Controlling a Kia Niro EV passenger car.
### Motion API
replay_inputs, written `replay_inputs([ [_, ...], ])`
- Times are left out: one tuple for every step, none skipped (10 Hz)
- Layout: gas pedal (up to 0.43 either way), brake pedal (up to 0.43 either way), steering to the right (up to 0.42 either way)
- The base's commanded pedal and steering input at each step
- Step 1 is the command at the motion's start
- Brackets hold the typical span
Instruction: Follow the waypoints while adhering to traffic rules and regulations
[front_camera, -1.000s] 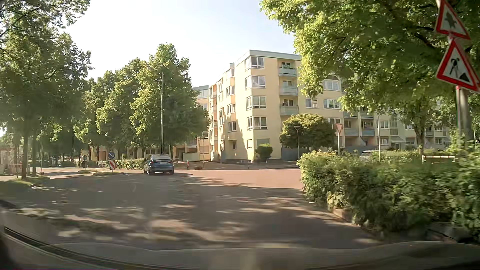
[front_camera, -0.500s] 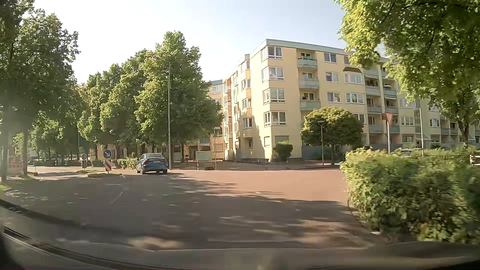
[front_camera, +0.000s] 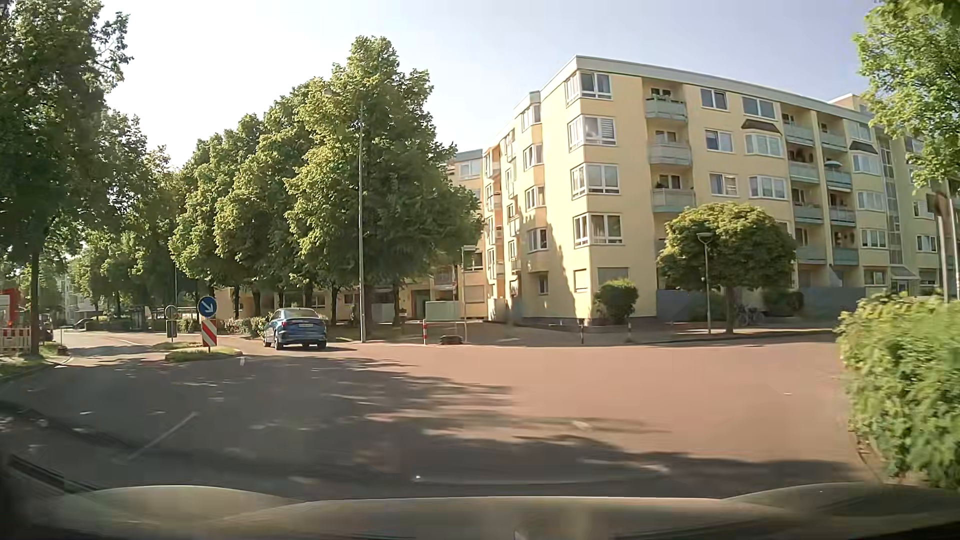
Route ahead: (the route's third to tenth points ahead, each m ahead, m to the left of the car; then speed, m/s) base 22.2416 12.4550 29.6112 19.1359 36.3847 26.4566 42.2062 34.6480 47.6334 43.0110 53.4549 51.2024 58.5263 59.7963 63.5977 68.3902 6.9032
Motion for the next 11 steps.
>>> replay_inputs([
  [0.059, 0.000, -0.103],
  [0.059, 0.000, -0.106],
  [0.059, 0.000, -0.107],
  [0.059, 0.000, -0.108],
  [0.059, 0.000, -0.109],
  [0.059, 0.000, -0.112],
  [0.059, 0.000, -0.118],
  [0.059, 0.000, -0.119],
  [0.059, 0.000, -0.119],
  [0.059, 0.000, -0.119],
  [0.067, 0.000, -0.118],
])
